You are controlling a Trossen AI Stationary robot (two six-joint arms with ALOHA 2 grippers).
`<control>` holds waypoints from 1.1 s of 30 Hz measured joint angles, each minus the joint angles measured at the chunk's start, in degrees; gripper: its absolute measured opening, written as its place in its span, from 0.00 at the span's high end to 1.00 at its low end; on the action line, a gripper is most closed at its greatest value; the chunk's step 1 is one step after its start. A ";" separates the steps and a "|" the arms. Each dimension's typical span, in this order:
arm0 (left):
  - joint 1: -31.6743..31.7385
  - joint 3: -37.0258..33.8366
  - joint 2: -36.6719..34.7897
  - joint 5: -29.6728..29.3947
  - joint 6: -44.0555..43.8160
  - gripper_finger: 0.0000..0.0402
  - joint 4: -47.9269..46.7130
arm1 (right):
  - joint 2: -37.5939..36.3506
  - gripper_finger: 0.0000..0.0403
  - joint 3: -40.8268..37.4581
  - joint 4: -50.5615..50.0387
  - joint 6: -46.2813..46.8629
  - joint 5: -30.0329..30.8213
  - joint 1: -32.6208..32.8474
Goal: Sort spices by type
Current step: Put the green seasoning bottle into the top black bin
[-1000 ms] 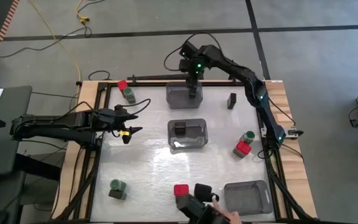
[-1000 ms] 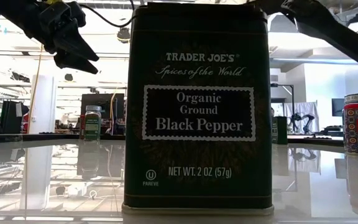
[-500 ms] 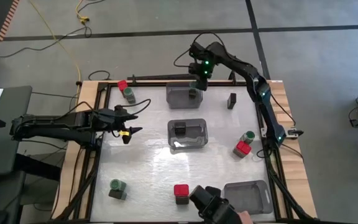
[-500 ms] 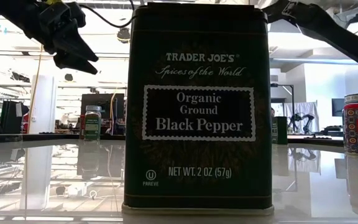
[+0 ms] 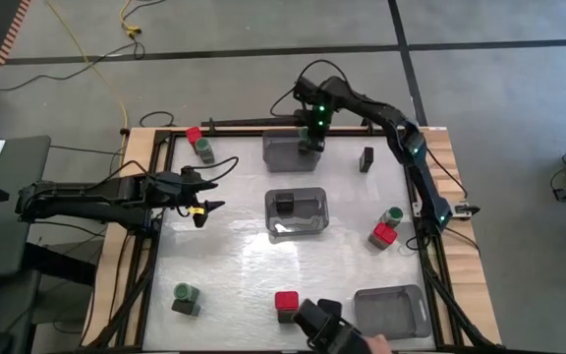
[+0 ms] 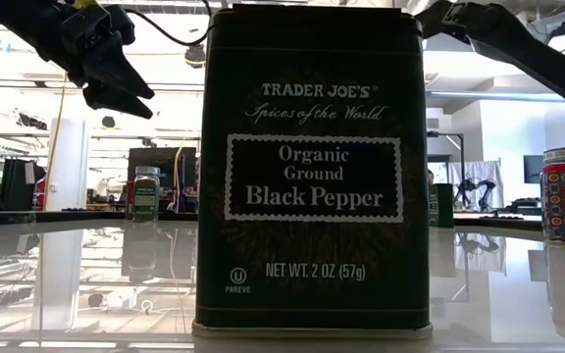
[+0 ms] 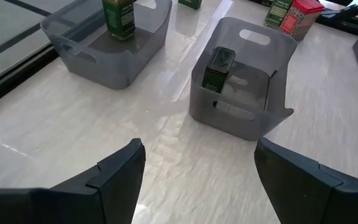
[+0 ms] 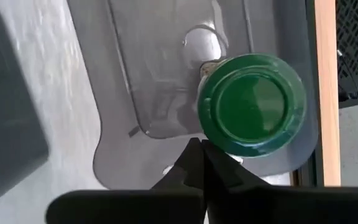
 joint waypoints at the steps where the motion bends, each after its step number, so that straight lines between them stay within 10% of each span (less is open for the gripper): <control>1: 0.02 0.00 0.00 -0.06 -0.11 0.28 -0.02 | 0.04 0.95 -0.15 0.44 0.21 0.13 0.04; 33: 0.02 0.00 0.00 -0.18 -1.49 0.28 0.05 | 0.52 0.95 -0.10 7.00 -1.32 8.43 0.68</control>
